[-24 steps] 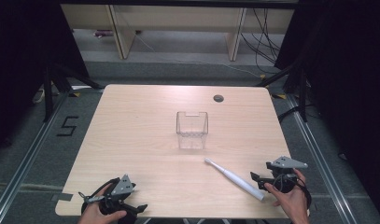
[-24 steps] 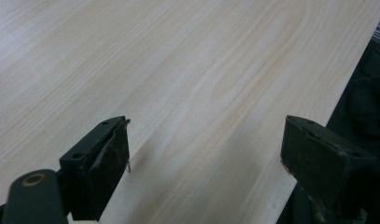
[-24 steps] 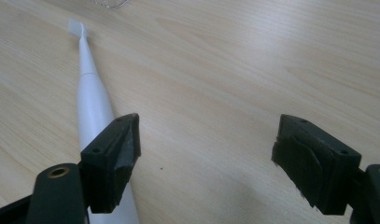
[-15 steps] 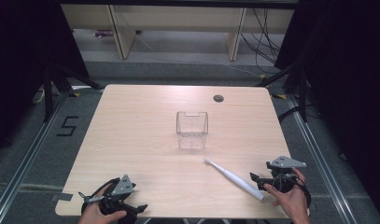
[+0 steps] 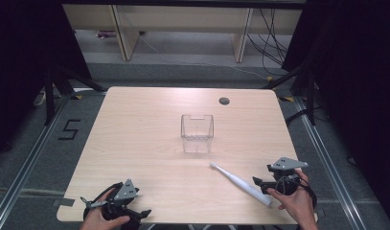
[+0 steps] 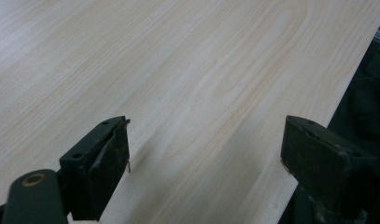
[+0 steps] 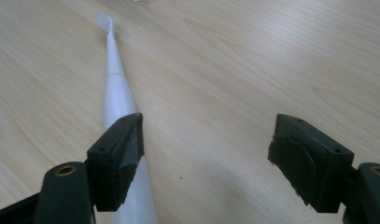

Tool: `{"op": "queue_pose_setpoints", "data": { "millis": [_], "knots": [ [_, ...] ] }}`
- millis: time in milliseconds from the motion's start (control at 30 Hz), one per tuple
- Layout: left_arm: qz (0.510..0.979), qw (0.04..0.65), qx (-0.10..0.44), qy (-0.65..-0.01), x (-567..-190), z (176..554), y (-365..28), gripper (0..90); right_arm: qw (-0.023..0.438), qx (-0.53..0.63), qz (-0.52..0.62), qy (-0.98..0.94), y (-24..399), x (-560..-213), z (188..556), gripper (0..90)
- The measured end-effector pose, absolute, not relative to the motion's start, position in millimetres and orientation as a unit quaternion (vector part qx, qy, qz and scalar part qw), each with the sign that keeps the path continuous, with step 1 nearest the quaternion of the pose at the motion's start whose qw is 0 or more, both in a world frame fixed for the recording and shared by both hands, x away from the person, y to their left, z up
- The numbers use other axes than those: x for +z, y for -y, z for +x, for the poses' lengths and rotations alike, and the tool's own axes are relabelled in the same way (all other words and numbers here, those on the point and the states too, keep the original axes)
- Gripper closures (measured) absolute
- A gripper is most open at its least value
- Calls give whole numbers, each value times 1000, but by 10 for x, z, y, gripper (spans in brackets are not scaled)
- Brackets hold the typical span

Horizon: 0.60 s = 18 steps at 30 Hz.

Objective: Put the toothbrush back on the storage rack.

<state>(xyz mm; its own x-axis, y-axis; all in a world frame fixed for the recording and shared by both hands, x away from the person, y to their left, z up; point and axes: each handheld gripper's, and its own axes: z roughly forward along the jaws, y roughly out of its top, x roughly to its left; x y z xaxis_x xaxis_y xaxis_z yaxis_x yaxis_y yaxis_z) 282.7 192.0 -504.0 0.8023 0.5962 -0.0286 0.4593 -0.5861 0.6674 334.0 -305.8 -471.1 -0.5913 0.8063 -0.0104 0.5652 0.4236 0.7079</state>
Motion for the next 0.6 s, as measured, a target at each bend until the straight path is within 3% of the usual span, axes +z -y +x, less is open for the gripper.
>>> {"op": "queue_pose_setpoints", "data": {
  "millis": [600],
  "knots": [
    [882, 344, 100, -305, -5042, 2826, -1917, 148, 144, 313, 403, -848, 2863, -4610, 3385, 321]
  ]
}}
